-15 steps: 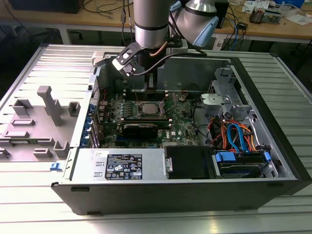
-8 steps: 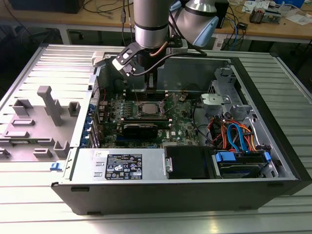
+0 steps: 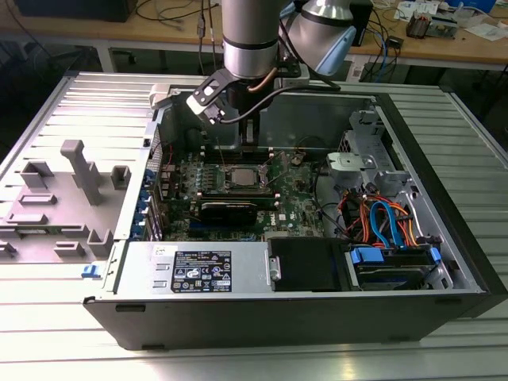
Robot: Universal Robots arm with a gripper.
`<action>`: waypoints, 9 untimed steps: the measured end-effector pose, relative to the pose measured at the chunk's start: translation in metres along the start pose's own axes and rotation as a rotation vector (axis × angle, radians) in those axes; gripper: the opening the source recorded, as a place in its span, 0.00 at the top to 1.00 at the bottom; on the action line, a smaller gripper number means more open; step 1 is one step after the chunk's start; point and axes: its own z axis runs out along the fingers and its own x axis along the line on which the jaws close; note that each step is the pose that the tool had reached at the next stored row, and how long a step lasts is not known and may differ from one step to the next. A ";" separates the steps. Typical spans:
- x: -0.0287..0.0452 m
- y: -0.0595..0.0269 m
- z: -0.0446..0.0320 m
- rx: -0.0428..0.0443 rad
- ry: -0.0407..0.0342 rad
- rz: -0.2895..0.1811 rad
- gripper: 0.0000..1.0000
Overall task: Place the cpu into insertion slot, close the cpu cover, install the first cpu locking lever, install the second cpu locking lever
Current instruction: 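Close the cpu cover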
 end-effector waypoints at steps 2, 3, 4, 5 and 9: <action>0.0000 0.0036 0.0001 0.0000 0.0001 0.000 0.89; 0.0000 0.0046 0.0002 0.0000 0.0001 0.000 0.89; 0.0000 0.0054 0.0002 0.0000 0.0000 0.000 0.89; 0.0000 0.0066 0.0002 0.0000 0.0000 0.000 0.89; 0.0000 0.0083 0.0003 0.0000 0.0000 0.000 0.89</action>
